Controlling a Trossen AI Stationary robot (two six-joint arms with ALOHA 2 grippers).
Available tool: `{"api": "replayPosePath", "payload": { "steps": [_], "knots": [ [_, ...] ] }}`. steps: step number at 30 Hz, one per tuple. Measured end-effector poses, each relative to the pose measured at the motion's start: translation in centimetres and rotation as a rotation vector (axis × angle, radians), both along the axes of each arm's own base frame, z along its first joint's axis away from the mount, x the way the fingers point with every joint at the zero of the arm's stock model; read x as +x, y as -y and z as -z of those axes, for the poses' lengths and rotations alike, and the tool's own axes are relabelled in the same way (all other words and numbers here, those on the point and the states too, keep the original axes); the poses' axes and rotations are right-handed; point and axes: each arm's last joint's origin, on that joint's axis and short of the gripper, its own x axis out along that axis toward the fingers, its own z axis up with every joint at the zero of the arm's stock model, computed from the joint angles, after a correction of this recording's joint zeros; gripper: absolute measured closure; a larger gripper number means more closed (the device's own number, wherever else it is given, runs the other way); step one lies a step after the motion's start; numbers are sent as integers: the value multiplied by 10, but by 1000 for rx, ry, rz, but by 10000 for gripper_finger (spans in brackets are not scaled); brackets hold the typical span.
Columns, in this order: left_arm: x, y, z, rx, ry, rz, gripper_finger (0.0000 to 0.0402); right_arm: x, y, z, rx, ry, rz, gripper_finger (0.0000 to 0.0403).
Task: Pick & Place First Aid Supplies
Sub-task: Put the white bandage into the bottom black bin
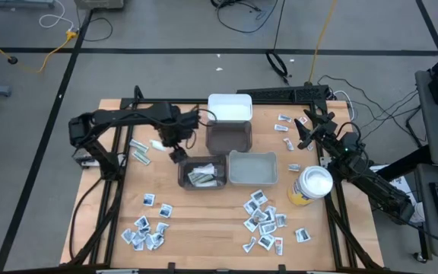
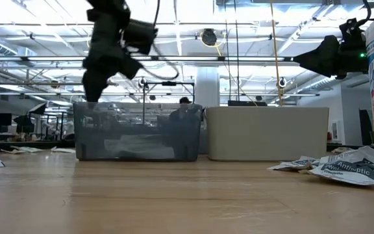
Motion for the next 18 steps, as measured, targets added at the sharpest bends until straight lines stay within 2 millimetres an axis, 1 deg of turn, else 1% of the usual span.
{"api": "replayPosePath", "payload": {
  "steps": [5, 11, 15, 18],
  "knots": [
    [-32, -17, 3, -1, -12, -95, 105, 0, 0, 0, -2, 2, 0, 140],
    [-63, -52, 12, -21, -48, -255, 105, 0, 0, 0, -1, 1, 0, 140],
    [-79, -73, 14, -27, -50, -340, 105, 0, 0, 0, 0, 0, 0, 140],
    [-90, -84, 15, -30, -50, -399, 105, 0, 0, 0, 0, 0, 0, 140]
  ]
}}
